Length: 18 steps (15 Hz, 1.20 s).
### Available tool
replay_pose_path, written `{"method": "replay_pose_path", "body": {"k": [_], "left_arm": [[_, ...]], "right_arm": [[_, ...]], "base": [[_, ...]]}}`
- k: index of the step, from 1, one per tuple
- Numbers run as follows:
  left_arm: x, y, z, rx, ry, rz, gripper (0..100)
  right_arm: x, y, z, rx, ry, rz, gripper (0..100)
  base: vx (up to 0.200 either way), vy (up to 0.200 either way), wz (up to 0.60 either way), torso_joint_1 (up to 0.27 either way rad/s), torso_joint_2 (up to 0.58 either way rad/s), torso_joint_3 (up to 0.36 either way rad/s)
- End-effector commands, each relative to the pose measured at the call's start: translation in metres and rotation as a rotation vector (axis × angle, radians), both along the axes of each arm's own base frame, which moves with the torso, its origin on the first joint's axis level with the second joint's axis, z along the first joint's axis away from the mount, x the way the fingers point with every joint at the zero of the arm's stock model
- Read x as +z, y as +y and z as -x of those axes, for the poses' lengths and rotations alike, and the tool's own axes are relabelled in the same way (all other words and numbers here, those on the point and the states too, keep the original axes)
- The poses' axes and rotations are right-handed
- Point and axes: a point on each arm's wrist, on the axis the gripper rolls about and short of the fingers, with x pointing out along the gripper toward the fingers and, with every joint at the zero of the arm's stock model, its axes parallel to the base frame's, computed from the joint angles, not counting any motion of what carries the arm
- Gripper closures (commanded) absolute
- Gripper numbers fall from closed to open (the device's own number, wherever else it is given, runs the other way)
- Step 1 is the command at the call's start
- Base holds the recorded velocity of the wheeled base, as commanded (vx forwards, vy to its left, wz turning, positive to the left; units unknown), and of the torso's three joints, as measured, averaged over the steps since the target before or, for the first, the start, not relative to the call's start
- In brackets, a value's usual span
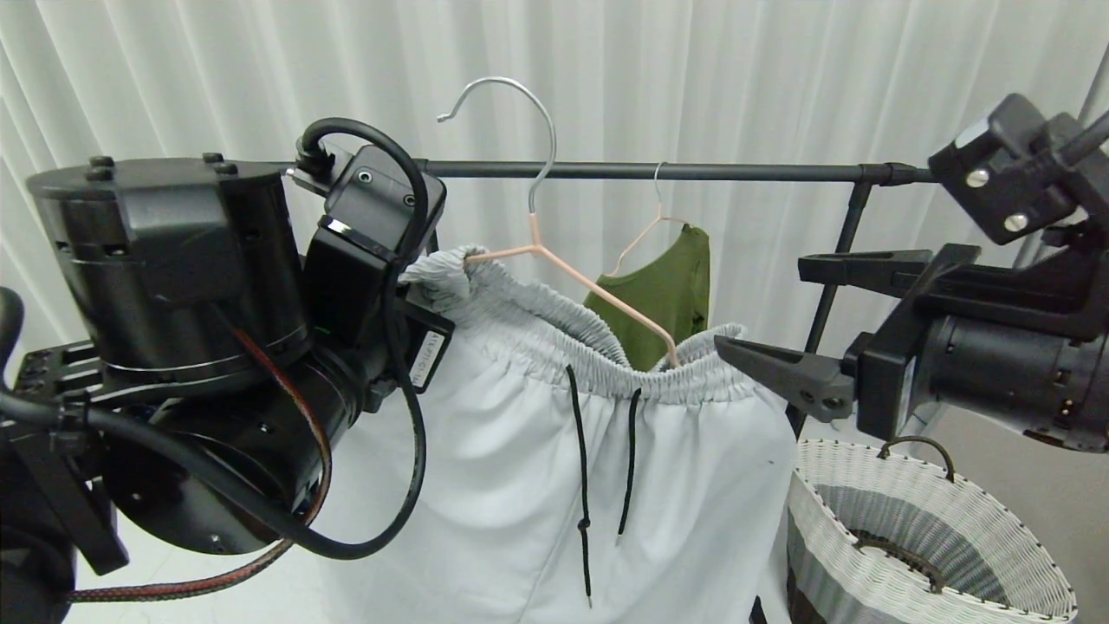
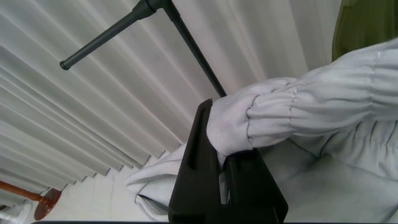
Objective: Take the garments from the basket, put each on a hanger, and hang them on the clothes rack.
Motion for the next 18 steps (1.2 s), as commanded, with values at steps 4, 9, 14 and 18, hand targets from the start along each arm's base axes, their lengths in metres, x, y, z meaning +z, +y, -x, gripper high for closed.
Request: {"method": "replay_pose_path", "body": {"k": [4,9,14,18], "left_arm": [[0.0,-0.001,-0.001,0.0,-0.001,0.015,100],[0.001,-0.002,0.002,-0.007,-0.006,0.035,100],[0.006,-0.011,0.005,-0.041,-0.016,0.044,100],[0.009,-0.011,0.005,-0.041,-0.023,0.049,100]], "right_arm": [[-0.013,0.049,-0.02,0.047,0.025,0.038,0],[-0.024,0.058,-0.05,-0.083,0.005,0.055,0],[-0.028,0.06,-0.059,-0.1,-0.051,0.084,0],[-0.031,0.065,-0.064,-0.098,-0.076,0.085,100]], "base": [[0.0,0.0,0.0,0.0,0.0,0.0],[0.0,0.0,0.0,0.0,0.0,0.0],[0.0,0.0,0.0,0.0,0.0,0.0],[0.0,0.0,0.0,0.0,0.0,0.0]]}}
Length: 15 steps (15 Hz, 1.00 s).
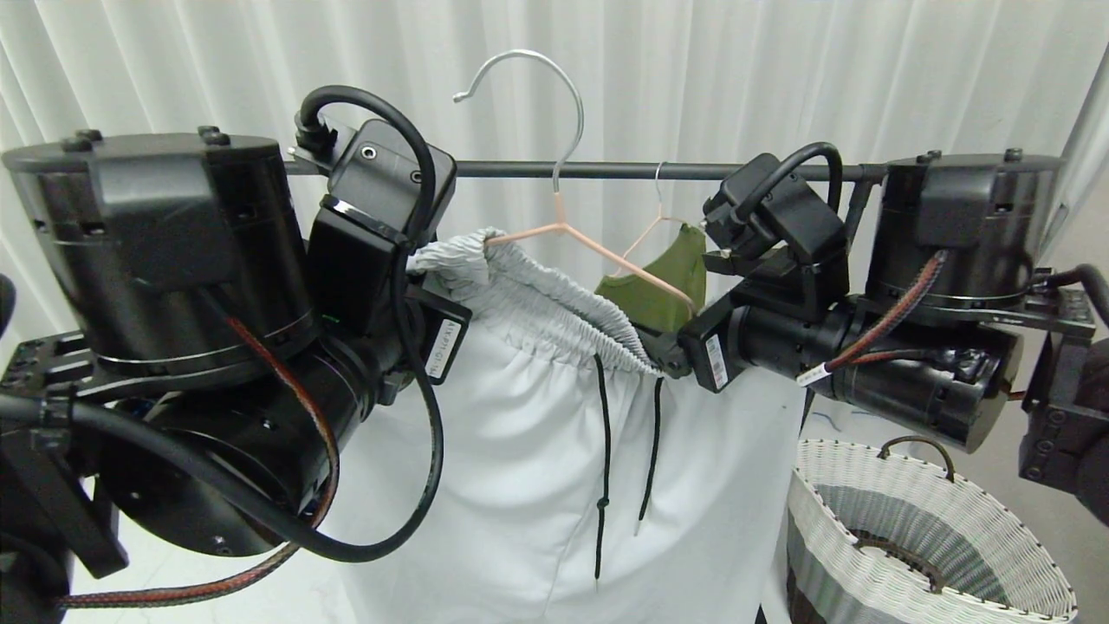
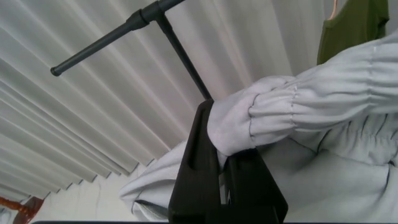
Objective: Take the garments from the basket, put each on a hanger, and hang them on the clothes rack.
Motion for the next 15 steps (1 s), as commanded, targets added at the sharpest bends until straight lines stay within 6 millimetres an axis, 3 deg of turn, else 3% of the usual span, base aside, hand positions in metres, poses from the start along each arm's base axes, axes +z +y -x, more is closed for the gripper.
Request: {"method": "replay_pose_path", "body": {"k": [1,12,13,15], "left_arm": [[0.001,0.0,0.0,-0.001,-0.003,0.003,100],[0.002,0.0,0.001,-0.009,-0.006,0.007,100],[0.003,0.0,0.002,-0.009,-0.007,0.008,0],[0.003,0.0,0.002,-0.01,-0.007,0.014,0]], "right_arm": [[-0.003,0.002,-0.001,0.002,0.006,0.008,100],[0.004,-0.001,0.003,0.007,-0.009,-0.012,100],[0.005,-0.002,0.004,0.007,-0.011,-0.015,100],[0.008,-0.004,0.004,0.001,-0.016,-0.02,100]], "base": [[0.0,0.0,0.0,0.0,0.0,0.0],[0.0,0.0,0.0,0.0,0.0,0.0],[0.0,0.0,0.0,0.0,0.0,0.0],[0.0,0.0,0.0,0.0,0.0,0.0]]}}
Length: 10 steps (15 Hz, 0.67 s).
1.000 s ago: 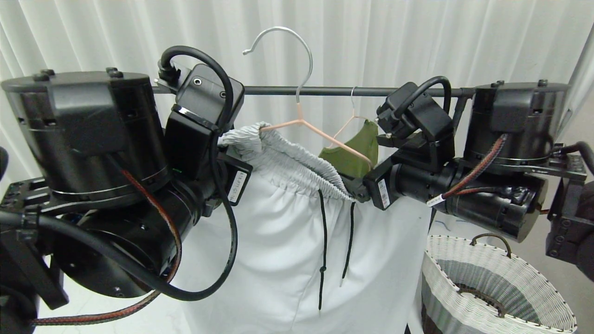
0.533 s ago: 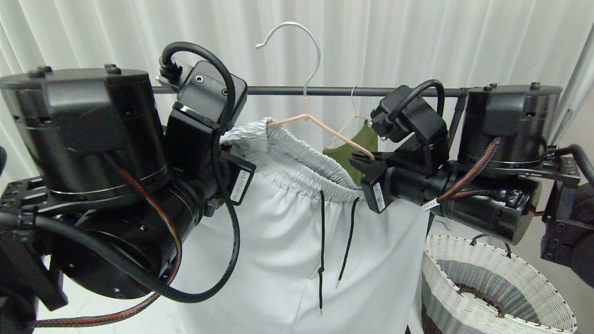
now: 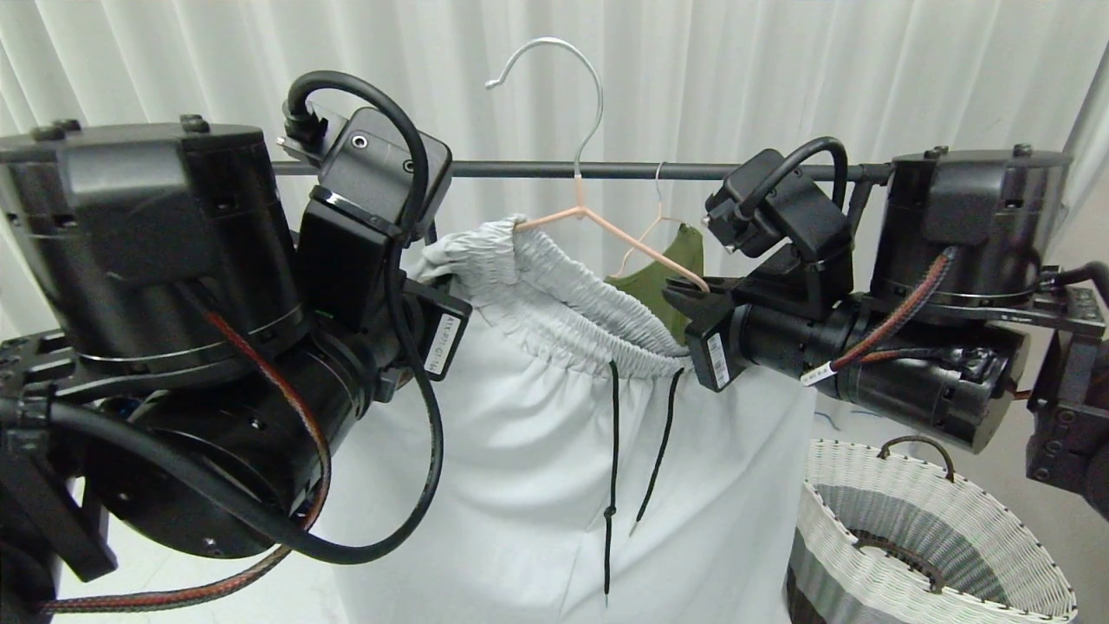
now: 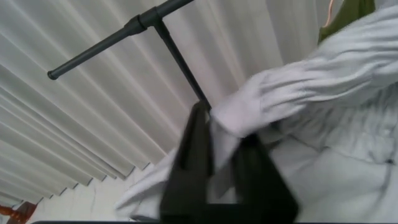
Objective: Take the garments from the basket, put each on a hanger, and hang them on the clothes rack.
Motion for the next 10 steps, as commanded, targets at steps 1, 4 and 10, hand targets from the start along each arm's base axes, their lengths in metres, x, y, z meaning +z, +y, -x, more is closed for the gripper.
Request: {"method": "replay_pose_path", "body": {"k": [1,4,10], "left_arm": [[0.002,0.002,0.002,-0.003,-0.004,0.005,0],[0.008,0.012,0.012,-0.033,-0.021,0.064,0],[0.001,0.034,0.035,-0.148,-0.009,0.124,0]], "right_arm": [[0.006,-0.005,0.001,-0.005,-0.015,-0.015,100],[0.011,-0.02,-0.008,-0.061,-0.026,-0.027,100],[0.026,-0.048,-0.02,-0.157,-0.08,-0.073,100]], "base": [[0.0,0.0,0.0,0.0,0.0,0.0],[0.0,0.0,0.0,0.0,0.0,0.0],[0.0,0.0,0.0,0.0,0.0,0.0]]}}
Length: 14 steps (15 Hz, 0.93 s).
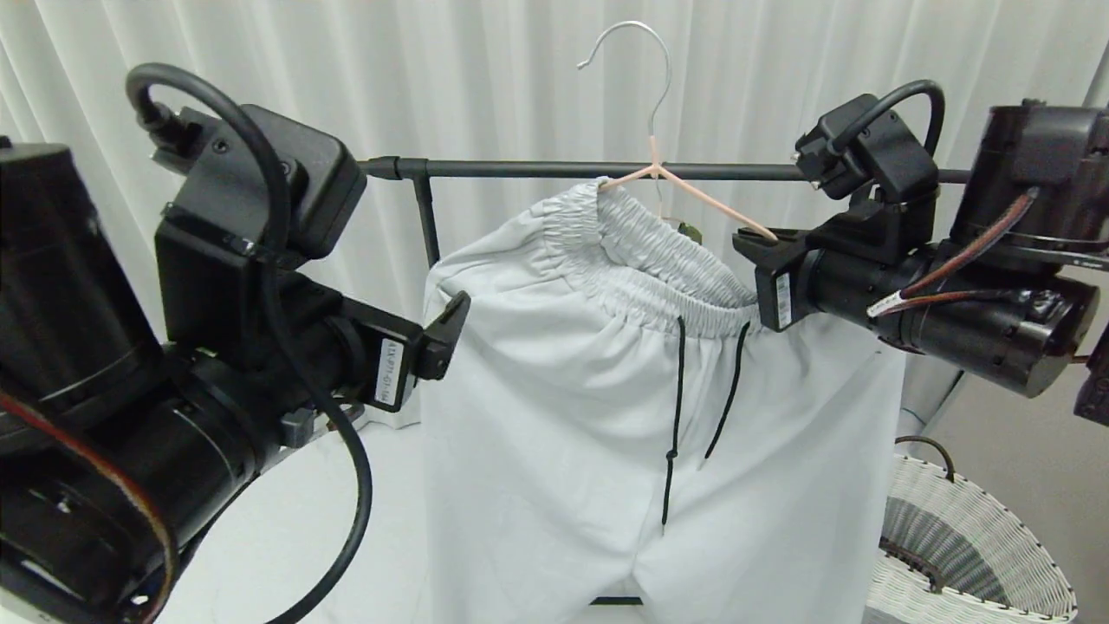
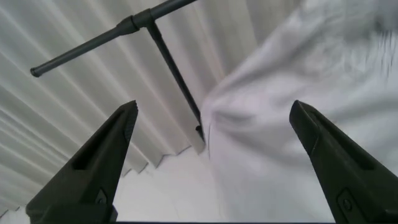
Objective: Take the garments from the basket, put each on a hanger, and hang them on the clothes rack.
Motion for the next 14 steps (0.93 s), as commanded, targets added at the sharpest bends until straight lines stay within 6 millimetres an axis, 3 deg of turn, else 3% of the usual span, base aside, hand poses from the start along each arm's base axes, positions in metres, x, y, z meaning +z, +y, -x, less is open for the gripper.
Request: {"method": "replay_pose_path", "body": {"k": [1,4,7,14], "left_arm": [[0.0,0.01,0.009,-0.009,-0.006,0.019,0],[-0.027,0.04,-0.003,0.087,0.077,0.096,0],[-0.046,0.053,-0.008,0.065,0.149,0.11,0],[-0.051,0.051,-0.016,-0.106,0.206,0.131,0]], "right_arm": [[0.008,-0.009,0.003,-0.018,-0.021,-0.018,100],[0.026,-0.027,0.014,-0.032,-0.071,-0.056,100],[0.036,-0.034,0.022,-0.019,-0.098,-0.078,100],[0.038,-0.035,0.027,-0.001,-0.108,-0.085,100]], "base": [[0.0,0.0,0.0,0.0,0.0,0.0],[0.0,0.0,0.0,0.0,0.0,0.0],[0.0,0.0,0.0,0.0,0.0,0.0],[0.0,0.0,0.0,0.0,0.0,0.0]]}}
